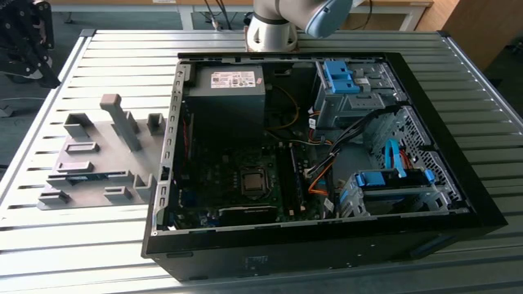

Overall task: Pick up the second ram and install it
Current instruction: 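Pick up the second ram and move it above second insertion slot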

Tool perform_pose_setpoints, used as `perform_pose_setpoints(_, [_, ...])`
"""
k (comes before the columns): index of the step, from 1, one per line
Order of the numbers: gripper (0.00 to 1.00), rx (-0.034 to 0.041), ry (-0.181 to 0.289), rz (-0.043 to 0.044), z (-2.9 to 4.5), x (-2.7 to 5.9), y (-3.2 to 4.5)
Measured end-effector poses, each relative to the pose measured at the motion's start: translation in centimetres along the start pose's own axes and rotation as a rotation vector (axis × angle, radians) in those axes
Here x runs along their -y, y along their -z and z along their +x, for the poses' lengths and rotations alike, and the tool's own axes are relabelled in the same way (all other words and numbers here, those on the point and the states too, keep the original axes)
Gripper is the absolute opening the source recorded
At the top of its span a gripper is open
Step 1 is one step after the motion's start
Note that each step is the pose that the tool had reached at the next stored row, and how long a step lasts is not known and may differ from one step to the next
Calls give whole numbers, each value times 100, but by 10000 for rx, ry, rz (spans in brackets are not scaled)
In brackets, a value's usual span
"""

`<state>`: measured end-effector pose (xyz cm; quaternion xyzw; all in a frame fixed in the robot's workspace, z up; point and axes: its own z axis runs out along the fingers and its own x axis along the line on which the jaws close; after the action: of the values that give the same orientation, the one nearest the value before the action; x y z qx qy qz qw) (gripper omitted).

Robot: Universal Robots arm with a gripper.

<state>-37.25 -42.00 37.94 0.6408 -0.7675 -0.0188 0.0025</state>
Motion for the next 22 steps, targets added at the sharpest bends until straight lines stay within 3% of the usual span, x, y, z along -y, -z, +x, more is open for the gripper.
perform_pose_setpoints(4, [11,-5,181,-4,35,-10,-28])
perform_pose_setpoints(15, [11,-52,1563,-37,45,-11,-82])
perform_pose_setpoints(22, [11,-54,1653,-37,45,-17,-84])
